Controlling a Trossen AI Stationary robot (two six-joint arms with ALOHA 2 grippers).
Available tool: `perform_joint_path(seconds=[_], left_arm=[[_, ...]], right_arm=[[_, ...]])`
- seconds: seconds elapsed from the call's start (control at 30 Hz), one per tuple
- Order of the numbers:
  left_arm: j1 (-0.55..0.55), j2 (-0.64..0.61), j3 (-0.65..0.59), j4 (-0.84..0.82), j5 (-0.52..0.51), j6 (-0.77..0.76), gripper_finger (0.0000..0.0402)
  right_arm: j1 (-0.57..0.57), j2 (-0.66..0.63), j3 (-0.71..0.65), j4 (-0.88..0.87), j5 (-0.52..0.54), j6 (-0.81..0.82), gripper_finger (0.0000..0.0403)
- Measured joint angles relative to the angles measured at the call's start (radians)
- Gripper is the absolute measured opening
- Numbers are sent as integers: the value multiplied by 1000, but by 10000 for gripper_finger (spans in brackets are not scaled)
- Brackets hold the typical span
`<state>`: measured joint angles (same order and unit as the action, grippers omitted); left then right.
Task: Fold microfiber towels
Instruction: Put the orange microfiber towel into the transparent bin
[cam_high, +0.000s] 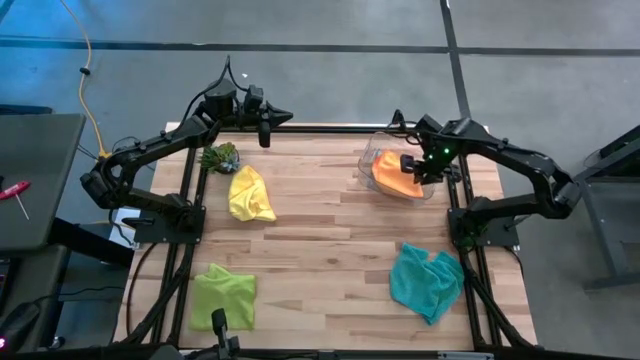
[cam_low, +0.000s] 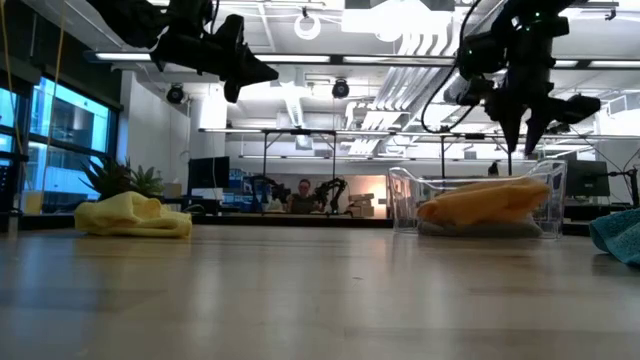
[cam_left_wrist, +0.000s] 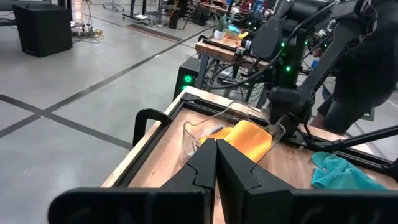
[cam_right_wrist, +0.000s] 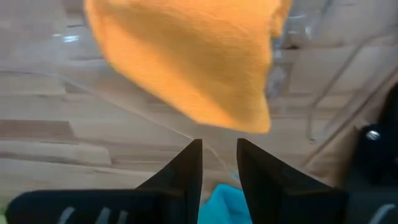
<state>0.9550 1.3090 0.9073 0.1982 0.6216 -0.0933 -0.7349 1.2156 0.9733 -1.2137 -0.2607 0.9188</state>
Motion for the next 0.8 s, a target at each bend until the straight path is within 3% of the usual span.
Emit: perform_joint_path(seconds=[0.1, 0.23, 0.4, 0.57, 0.8], left_arm=[[0, 0, 0, 0, 0, 0, 0], [0, 0, 0, 0, 0, 0, 0], [0, 0, 0, 0, 0, -4, 0], [0, 0, 0, 0, 0, -7, 0], [0, 0, 0, 0, -5, -8, 0]], right_arm=[[1, 0, -4, 12, 56, -1, 91], [0, -20, 40, 169, 190, -1, 87], [-31, -5, 10, 191, 279, -2, 19], [-19, -4, -107, 259, 203, 43, 12], [2, -5, -200, 274, 255, 83, 2]])
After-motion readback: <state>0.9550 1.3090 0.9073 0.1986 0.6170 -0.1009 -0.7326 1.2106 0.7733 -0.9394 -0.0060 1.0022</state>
